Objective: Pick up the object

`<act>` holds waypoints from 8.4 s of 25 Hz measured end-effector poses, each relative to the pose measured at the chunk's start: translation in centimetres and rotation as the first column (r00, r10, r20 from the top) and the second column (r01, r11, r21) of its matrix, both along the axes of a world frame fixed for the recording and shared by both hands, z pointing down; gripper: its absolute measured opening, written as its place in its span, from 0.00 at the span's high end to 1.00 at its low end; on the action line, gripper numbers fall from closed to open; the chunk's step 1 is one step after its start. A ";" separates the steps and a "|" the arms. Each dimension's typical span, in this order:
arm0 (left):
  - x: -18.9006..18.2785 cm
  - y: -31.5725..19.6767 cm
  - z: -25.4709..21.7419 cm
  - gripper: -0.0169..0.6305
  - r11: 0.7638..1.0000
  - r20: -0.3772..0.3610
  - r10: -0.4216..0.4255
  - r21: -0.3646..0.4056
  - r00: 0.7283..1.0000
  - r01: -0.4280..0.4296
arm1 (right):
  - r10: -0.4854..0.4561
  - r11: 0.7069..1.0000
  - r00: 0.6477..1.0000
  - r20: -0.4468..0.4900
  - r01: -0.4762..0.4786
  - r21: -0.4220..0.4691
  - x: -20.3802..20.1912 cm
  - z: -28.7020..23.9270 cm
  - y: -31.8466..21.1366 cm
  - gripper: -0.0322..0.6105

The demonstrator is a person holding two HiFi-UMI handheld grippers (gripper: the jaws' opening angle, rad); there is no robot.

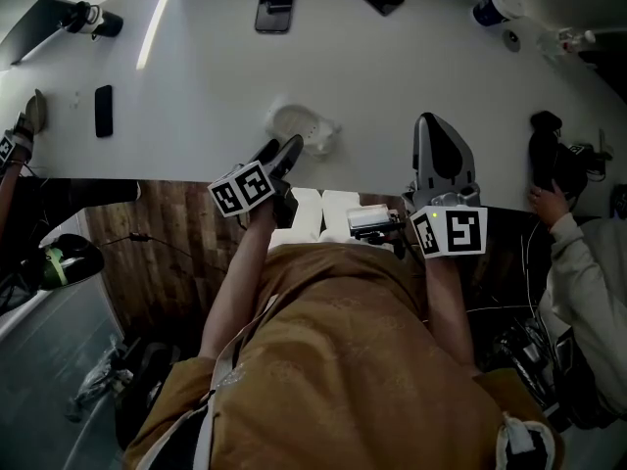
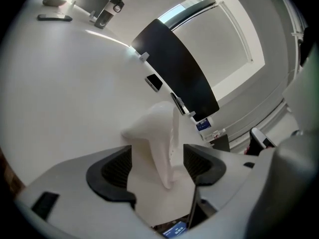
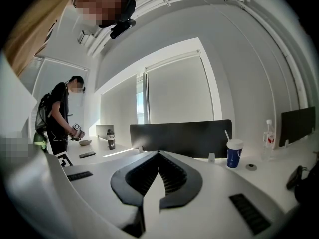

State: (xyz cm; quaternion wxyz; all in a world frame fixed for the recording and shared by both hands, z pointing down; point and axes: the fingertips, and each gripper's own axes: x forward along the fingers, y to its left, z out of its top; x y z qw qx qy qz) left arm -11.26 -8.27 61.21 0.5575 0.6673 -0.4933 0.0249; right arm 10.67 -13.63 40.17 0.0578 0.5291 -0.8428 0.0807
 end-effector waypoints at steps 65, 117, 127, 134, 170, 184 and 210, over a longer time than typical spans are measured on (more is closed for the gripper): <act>3.0 -4.3 -1.6 0.75 0.995 -0.133 0.031 0.094 0.991 -0.019 | 0.016 0.999 0.999 -0.031 -0.015 0.030 0.8 -1.0 -0.4 0.94; 3.5 -8.0 -16.4 0.75 0.735 0.263 0.108 0.628 0.959 -0.255 | 0.019 0.995 1.000 -0.022 -0.017 0.094 0.2 -3.4 0.0 0.94; 3.0 -8.4 -19.7 0.75 0.691 0.375 0.043 0.659 0.926 -0.298 | 0.015 0.993 1.000 -0.021 -0.013 0.120 0.0 -4.2 0.4 0.94; 2.3 -8.4 -21.7 0.75 0.652 0.448 0.007 0.676 0.894 -0.344 | 0.015 0.990 1.000 -0.023 -0.012 0.142 -0.4 -4.9 0.4 0.94; 0.1 -7.3 -29.3 0.75 0.474 0.564 -0.259 0.782 0.784 -0.405 | 0.123 0.962 0.990 -0.067 -0.102 0.253 0.3 -8.2 -0.2 0.94; -0.1 -6.9 -29.3 0.75 0.486 0.567 -0.273 0.778 0.777 -0.398 | 0.117 0.958 0.991 -0.058 -0.097 0.269 0.7 -8.7 0.3 0.94; -0.2 -6.8 -29.2 0.75 0.498 0.561 -0.269 0.777 0.783 -0.386 | 0.113 0.970 0.990 -0.089 -0.090 0.227 1.1 -7.9 0.8 0.94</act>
